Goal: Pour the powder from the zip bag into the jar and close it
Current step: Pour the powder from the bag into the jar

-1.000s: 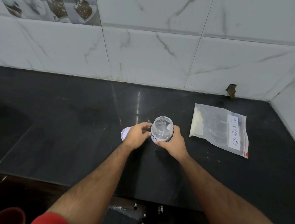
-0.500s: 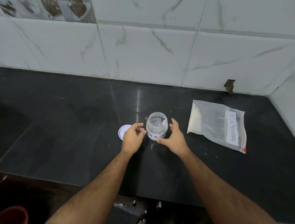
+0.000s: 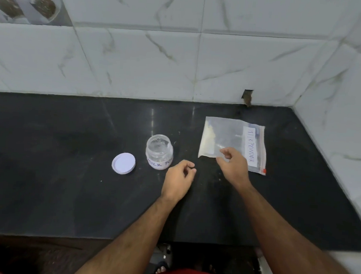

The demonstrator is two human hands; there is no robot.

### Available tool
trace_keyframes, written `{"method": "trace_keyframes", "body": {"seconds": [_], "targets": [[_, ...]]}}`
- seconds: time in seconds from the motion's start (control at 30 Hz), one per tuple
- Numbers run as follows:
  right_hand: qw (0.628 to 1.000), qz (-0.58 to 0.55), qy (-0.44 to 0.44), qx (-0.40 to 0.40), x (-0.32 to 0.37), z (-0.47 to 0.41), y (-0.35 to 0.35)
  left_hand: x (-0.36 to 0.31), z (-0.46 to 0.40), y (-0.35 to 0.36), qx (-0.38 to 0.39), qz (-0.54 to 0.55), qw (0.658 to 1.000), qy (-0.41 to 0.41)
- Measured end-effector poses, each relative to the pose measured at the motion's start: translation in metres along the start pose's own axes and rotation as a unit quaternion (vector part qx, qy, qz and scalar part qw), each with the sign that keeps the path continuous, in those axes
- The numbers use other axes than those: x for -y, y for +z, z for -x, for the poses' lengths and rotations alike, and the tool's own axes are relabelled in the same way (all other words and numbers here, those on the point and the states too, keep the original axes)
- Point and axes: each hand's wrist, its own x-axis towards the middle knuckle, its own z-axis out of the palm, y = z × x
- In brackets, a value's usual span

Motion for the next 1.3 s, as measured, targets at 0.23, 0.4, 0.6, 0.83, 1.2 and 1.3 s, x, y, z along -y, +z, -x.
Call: {"method": "trace_keyframes", "body": {"seconds": [0.23, 0.4, 0.6, 0.83, 1.2, 1.3], "targets": [[0.994, 0.041, 0.087, -0.051, -0.051, -0.037, -0.069, -0.06, -0.04, 0.065, 0.039, -0.079, 0.995, 0.051], [0.985, 0.044, 0.153, -0.062, -0.082, -0.066, -0.102, -0.086, -0.065, 0.1, 0.059, -0.126, 0.989, 0.057], [0.975, 0.015, 0.22, -0.02, -0.098, -0.091, -0.11, -0.097, -0.083, 0.126, 0.056, -0.157, 0.985, 0.041], [0.956, -0.112, 0.268, 0.045, -0.095, -0.096, -0.109, -0.104, -0.092, 0.138, 0.053, -0.174, 0.983, 0.023], [0.985, -0.157, 0.025, 0.072, -0.063, -0.089, -0.127, -0.166, -0.115, 0.145, 0.007, -0.156, 0.988, 0.017], [0.973, -0.213, 0.018, 0.084, -0.051, -0.083, -0.126, -0.179, -0.121, 0.141, -0.014, -0.176, 0.984, 0.011]]}}
